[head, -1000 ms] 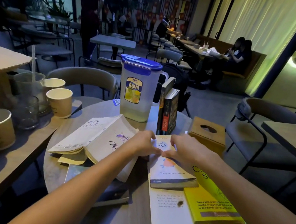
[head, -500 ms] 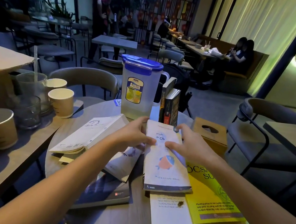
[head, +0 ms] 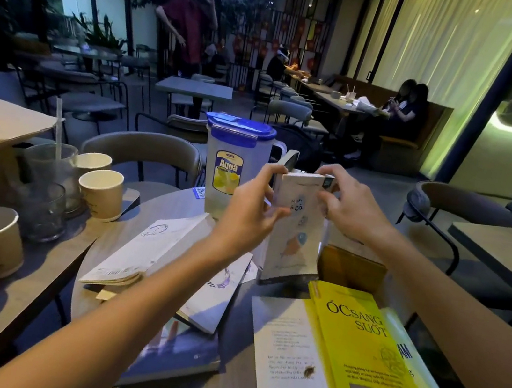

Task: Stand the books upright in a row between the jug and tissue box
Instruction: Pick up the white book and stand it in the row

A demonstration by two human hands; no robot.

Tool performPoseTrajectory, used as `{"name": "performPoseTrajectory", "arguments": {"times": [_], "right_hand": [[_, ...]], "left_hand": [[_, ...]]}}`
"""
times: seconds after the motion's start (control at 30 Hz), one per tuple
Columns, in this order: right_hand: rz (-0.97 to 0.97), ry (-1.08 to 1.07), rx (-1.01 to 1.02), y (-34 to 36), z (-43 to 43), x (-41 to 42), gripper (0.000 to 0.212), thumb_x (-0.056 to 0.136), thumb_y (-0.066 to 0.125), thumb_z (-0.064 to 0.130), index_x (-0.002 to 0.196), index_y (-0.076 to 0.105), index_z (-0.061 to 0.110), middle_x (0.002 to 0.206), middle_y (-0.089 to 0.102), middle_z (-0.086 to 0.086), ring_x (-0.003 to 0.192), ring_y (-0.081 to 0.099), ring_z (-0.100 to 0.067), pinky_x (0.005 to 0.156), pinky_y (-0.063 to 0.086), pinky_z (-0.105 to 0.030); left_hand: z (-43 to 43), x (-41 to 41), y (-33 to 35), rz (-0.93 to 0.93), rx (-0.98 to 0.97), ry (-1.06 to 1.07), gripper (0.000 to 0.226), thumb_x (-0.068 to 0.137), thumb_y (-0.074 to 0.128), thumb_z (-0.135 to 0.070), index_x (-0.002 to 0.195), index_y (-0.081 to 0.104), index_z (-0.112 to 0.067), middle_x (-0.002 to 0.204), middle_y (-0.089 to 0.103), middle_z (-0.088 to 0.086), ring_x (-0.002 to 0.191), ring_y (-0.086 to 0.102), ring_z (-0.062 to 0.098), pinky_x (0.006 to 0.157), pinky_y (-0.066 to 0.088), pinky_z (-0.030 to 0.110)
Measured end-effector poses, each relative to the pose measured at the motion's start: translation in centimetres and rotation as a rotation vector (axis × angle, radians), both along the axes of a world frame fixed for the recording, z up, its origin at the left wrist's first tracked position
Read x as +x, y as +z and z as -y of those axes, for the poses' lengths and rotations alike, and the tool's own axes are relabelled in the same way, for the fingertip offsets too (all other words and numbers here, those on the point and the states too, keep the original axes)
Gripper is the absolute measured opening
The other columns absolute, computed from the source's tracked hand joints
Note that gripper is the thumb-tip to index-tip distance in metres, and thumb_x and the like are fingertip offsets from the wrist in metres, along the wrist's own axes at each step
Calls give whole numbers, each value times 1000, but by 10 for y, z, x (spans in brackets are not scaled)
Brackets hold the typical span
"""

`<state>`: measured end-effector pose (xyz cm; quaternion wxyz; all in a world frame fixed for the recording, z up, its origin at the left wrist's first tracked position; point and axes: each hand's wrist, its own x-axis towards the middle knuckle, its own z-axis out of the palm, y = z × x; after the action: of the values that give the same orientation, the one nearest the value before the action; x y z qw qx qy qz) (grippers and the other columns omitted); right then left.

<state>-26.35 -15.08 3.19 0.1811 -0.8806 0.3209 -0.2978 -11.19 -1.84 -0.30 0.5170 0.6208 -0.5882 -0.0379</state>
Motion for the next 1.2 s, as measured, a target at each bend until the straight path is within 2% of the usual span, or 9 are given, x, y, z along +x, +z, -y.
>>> {"name": "performPoseTrajectory", "arguments": {"times": [0.1, 0.3, 0.43, 0.53, 0.7, 0.8, 1.0, 1.07, 1.2], "right_hand": [[23, -22, -23, 0, 10, 6, 19, 102, 51, 10, 116, 57, 21, 84, 60, 4, 80, 62, -20, 56, 44, -22], [14, -8, -13, -11, 29, 11, 21, 100, 52, 6, 114, 60, 19, 96, 67, -11, 82, 63, -22, 52, 43, -13], [20, 19, -27, -10, 37, 18, 23, 98, 53, 4, 113, 64, 18, 98, 67, -8, 86, 64, -21, 61, 47, -15], [29, 31, -20, -8, 44, 23, 23, 98, 53, 4, 110, 65, 19, 99, 68, -9, 88, 67, -22, 68, 54, -27], [61, 36, -27, -5, 56, 25, 23, 96, 54, 4, 112, 66, 16, 100, 70, -5, 91, 67, -21, 80, 58, -39], [87, 29, -1, -10, 63, 26, 26, 100, 50, 8, 119, 65, 18, 101, 70, -5, 86, 66, -18, 76, 57, -34], [146, -6, 263, -7, 76, 37, 26, 101, 49, 43, 113, 64, 25, 110, 64, -4, 100, 67, -21, 78, 64, -45], [153, -18, 283, -5, 81, 39, 23, 98, 55, 39, 111, 65, 24, 112, 64, -5, 100, 67, -20, 79, 64, -43], [179, -21, 320, -5, 92, 44, 17, 97, 56, 30, 108, 66, 21, 111, 64, -8, 100, 68, -23, 78, 64, -42]], "left_hand": [[12, -6, -13, 40, -22, 24, 56, 87, 74, -14, 132, 41, -23, 93, 54, -14, 80, 59, 3, 63, 52, 12], [28, -4, -24, 80, 32, 33, 56, 86, 75, -14, 130, 41, -23, 107, 58, -2, 91, 59, 12, 73, 55, 24], [36, -6, -27, 163, 81, -31, 72, 86, 73, -10, 147, 38, -27, 131, 57, 9, 112, 61, 24, 89, 58, 37], [43, -11, -26, 163, 79, -39, 76, 87, 72, -8, 152, 35, -24, 135, 54, 13, 116, 59, 27, 93, 54, 36], [55, -18, -26, 194, 51, 0, 75, 89, 70, -13, 153, 33, -22, 133, 54, 11, 114, 57, 28, 88, 53, 38], [63, -17, -25, 304, 36, 52, 77, 89, 71, -15, 154, 31, -20, 130, 56, 10, 107, 62, 31, 83, 57, 42], [77, -8, -22, 551, 17, 207, 78, 83, 77, -28, 150, 39, -18, 124, 66, 7, 92, 72, 29, 67, 61, 43], [81, -5, -22, 674, -3, 290, 79, 80, 78, -38, 149, 42, -20, 118, 70, 3, 81, 73, 24, 55, 59, 38], [90, -1, -19, 747, 12, 315, 82, 83, 74, -43, 151, 38, -18, 120, 69, 3, 77, 72, 24, 55, 59, 38]]}}
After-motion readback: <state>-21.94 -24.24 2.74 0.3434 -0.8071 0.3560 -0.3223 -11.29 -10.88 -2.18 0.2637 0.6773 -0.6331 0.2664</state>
